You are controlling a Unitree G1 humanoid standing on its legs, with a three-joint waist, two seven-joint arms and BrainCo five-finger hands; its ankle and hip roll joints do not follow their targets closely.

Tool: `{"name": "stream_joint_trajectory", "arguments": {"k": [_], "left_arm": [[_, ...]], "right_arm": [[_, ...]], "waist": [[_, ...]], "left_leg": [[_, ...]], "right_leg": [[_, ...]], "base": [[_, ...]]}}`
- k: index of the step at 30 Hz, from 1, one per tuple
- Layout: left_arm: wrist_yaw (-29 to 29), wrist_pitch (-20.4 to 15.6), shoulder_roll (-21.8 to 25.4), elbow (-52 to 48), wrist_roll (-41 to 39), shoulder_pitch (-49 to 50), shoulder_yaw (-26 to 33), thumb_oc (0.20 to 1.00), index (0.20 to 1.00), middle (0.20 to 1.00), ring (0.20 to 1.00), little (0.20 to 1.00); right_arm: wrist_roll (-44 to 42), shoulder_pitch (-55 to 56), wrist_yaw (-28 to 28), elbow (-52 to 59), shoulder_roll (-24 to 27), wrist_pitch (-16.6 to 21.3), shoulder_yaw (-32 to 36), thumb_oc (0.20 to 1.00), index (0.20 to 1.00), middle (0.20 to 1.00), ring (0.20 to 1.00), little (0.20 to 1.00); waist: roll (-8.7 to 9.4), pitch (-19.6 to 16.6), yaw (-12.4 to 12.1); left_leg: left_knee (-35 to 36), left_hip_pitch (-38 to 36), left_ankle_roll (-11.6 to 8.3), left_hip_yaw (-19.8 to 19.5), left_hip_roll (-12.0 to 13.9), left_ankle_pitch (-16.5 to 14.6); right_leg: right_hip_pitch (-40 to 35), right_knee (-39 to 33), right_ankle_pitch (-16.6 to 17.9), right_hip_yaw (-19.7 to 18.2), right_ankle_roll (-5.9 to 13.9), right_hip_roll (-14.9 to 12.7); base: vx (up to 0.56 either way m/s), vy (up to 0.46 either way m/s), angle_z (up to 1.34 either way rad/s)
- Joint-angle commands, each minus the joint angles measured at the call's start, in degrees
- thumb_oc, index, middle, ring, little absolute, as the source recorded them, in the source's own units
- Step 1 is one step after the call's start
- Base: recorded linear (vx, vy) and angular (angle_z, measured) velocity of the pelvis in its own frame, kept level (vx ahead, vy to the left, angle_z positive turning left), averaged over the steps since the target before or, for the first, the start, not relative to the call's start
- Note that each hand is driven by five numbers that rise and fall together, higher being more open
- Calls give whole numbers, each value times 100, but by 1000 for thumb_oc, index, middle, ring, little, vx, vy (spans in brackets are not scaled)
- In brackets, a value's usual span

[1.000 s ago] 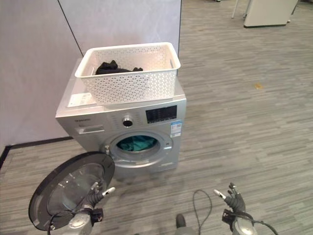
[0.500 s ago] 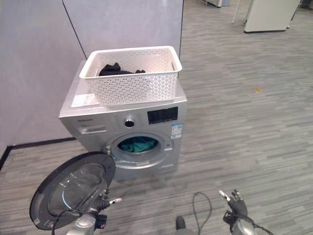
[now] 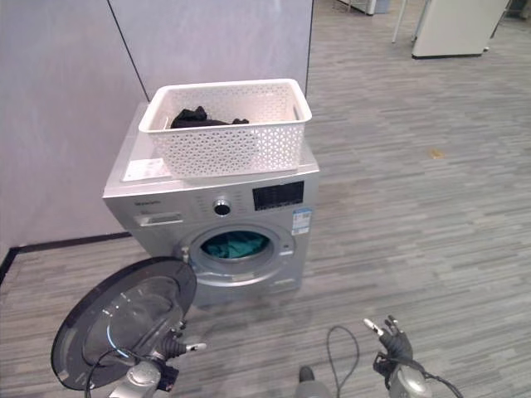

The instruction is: Grab the laundry basket,head to the washer,open it,put in the laundry and shut it.

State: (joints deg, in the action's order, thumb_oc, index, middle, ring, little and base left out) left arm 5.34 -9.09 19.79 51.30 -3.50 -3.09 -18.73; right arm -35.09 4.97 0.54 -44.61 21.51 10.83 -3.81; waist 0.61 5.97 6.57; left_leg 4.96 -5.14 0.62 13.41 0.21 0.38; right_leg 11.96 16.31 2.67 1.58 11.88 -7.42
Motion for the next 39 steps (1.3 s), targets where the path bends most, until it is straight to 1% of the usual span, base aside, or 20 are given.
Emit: {"name": "stream_joint_trajectory", "arguments": {"k": [1,2,3,4,5,6,7,9,10,11,12,15,20,27,33,34,36,37,38,39], "left_arm": [[-9,-99,364,-576,154,-245,369,1000,1000,1000,1000,1000],[-38,-86,373,-569,177,-248,365,1000,1000,1000,1000,1000],[-41,-88,343,-468,180,-274,407,1000,1000,1000,1000,1000],[-41,-89,341,-467,180,-274,404,1000,1000,1000,1000,1000],[-16,-90,338,-449,162,-276,477,1000,1000,1000,1000,1000],[-6,-111,305,-407,145,-281,511,1000,1000,1000,1000,1000],[16,-118,276,-381,135,-332,529,1000,1000,1000,1000,1000],[5,-123,258,-437,126,-320,519,1000,1000,1000,1000,1000],[-1,-211,263,-561,134,-287,473,1000,1000,1000,1000,1000],[-47,-171,236,-566,120,-263,467,1000,1000,1000,1000,1000],[-45,-165,198,-575,94,-225,483,1000,1000,1000,1000,1000],[-9,-131,135,-460,30,-251,539,1000,1000,1000,1000,1000],[-33,-168,114,-525,-121,-172,561,1000,1000,1000,1000,1000],[-84,-161,95,-518,-113,-127,455,1000,1000,1000,1000,1000],[-77,-154,93,-558,-89,-181,384,1000,1000,1000,1000,1000],[-51,-143,89,-547,-22,-300,273,1000,1000,1000,1000,1000],[-52,-136,79,-518,3,-366,223,1000,1000,1000,1000,1000],[-38,-132,78,-469,0,-397,221,1000,1000,1000,1000,1000],[-51,-130,71,-449,-10,-398,208,1000,1000,1000,1000,1000],[-51,-130,70,-449,-10,-398,208,1000,1000,1000,1000,1000]], "right_arm": [[254,141,-222,578,404,113,155,1000,1000,1000,1000,1000],[280,237,-208,601,439,105,251,1000,1000,1000,1000,1000],[222,420,-187,623,419,132,450,1000,1000,1000,1000,1000],[223,425,-186,627,420,130,452,1000,1000,1000,1000,1000],[189,447,-167,664,434,161,541,1000,1000,1000,1000,1000],[105,445,-177,685,415,191,591,1000,1000,1000,1000,1000],[-39,472,-175,678,379,226,652,1000,1000,1000,1000,1000],[-143,534,-194,744,348,235,707,1000,1000,1000,1000,1000],[-106,737,-220,956,391,261,780,1000,1000,1000,1000,1000],[-173,802,-277,972,349,214,803,1000,1000,1000,1000,1000],[-296,879,-335,1023,358,237,814,1000,1000,1000,1000,1000],[-310,789,-317,1006,418,244,767,1000,1000,1000,1000,1000],[-255,715,-377,1244,569,221,675,1000,1000,1000,1000,1000],[31,747,-395,1385,635,189,555,1000,1000,1000,1000,1000],[126,731,-391,1410,664,169,512,1000,1000,1000,1000,1000],[226,718,-389,1429,694,157,452,1000,1000,1000,1000,1000],[247,730,-393,1424,717,135,445,1000,1000,1000,1000,1000],[269,749,-399,1348,720,133,434,1000,1000,1000,1000,1000],[267,772,-400,1348,727,123,435,1000,1000,1000,1000,1000],[267,773,-400,1349,727,123,435,1000,1000,1000,1000,1000]], "waist": [[-119,458,89],[-88,470,159],[-37,468,287],[-42,472,290],[-17,467,321],[-4,483,354],[61,512,420],[54,542,455],[111,557,583],[172,515,563],[238,471,567],[227,483,538],[211,491,513],[141,499,552],[99,522,570],[60,558,600],[38,548,644],[37,527,658],[44,513,681],[43,516,686]], "left_leg": [[-799,62,293,-364,-178,-791],[-865,44,283,-441,-208,-841],[-861,-79,251,-536,-278,-953],[-861,-86,249,-541,-273,-958],[-848,-169,213,-507,-291,-1037],[-858,-226,175,-522,-288,-1090],[-889,-285,114,-589,-334,-1134],[-952,-342,82,-684,-331,-1207],[-1206,-394,0,-838,-369,-1329],[-1421,-364,-31,-759,-376,-1338],[-1792,-243,-108,-831,-367,-1322],[-1950,-153,-190,-842,-303,-1244],[-1591,-207,-137,-868,-231,-1337],[-879,-445,-123,-904,-136,-1249],[-830,-482,-135,-939,-95,-1242],[-810,-571,-159,-982,-24,-1276],[-888,-653,-201,-1009,48,-1301],[-1104,-663,-265,-1033,95,-1271],[-1218,-661,-323,-1028,104,-1256],[-1224,-661,-325,-1033,107,-1259]], "right_leg": [[200,1613,176,363,18,187],[301,1441,134,212,7,339],[443,910,15,130,-62,457],[432,908,11,137,-63,459],[482,326,27,333,-99,264],[554,-49,80,447,-110,149],[749,-478,216,343,-67,101],[701,-650,273,258,-29,123],[766,-670,340,-124,30,133],[646,-687,385,-25,11,96],[469,-832,438,-88,-88,139],[390,-782,442,4,-136,168],[523,-716,386,-18,-150,269],[742,-646,338,-30,-158,355],[861,-364,197,22,-183,377],[956,-2,4,82,-211,407],[988,278,-195,125,-241,453],[947,416,-343,142,-290,497],[886,383,-408,161,-325,496],[881,382,-409,167,-327,496]], "base": [[111,19,-24],[275,-12,-7],[235,-19,15],[267,-28,36],[170,-48,33],[261,-92,18],[263,-92,-12],[220,-61,2],[219,-80,38],[334,-170,79],[170,-137,67],[114,-97,38],[42,-53,5],[37,-13,-4],[46,-12,1],[110,-56,4],[167,-91,18],[188,-110,28],[139,-90,26],[262,-220,17]]}}
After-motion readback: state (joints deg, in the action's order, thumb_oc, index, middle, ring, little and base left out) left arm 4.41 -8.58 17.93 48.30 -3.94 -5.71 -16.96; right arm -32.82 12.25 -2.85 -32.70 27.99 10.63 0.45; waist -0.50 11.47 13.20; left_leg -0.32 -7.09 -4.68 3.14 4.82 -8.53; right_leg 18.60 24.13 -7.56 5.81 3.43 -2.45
